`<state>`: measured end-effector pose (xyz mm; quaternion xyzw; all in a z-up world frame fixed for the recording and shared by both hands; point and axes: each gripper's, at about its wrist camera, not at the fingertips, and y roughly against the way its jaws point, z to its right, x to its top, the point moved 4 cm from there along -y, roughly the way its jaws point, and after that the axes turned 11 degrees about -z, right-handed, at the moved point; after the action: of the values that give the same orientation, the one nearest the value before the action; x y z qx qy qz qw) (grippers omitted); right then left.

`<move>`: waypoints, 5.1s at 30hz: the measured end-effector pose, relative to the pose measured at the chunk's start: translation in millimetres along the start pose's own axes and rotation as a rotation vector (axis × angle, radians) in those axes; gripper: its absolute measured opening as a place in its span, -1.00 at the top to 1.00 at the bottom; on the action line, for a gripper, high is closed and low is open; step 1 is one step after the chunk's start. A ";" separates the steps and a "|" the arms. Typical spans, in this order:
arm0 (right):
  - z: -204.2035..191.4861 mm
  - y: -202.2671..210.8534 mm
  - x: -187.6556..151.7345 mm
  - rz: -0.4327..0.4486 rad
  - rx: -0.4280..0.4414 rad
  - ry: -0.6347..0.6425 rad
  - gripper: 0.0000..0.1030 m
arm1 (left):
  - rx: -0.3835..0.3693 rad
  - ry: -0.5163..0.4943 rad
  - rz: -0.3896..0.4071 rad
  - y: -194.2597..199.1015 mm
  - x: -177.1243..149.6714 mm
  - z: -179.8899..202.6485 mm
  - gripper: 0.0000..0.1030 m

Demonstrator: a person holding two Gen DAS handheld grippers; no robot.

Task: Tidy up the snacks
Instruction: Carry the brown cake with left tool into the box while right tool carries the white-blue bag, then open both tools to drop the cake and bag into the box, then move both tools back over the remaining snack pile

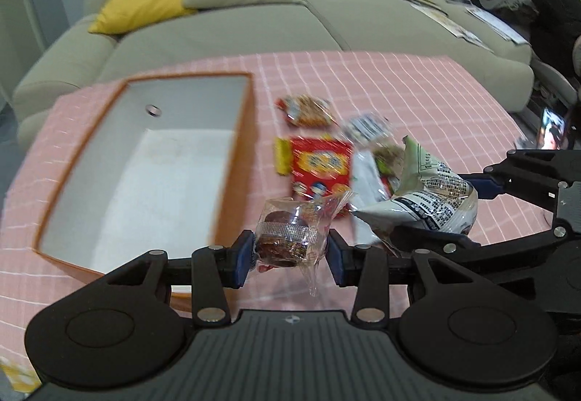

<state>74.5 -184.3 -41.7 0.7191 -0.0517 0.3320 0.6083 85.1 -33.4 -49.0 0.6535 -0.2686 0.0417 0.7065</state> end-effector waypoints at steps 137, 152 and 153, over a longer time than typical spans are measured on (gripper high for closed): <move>76.0 -79.9 -31.6 -0.051 -0.216 -0.204 -0.40 | -0.085 0.127 0.021 -75.3 4.6 46.4 -0.47; 133.4 -129.7 14.0 -0.082 -0.173 -0.299 -0.22 | -0.056 0.067 -0.055 -146.1 56.2 48.0 -0.71; 136.3 -133.4 16.2 -0.088 -0.168 -0.308 -0.22 | -0.055 0.067 -0.063 -150.3 57.5 47.4 -0.71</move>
<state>207.4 -268.9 -150.4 0.7096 -0.1402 0.1855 0.6652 180.3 -116.5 -159.4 0.6402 -0.2254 0.0340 0.7337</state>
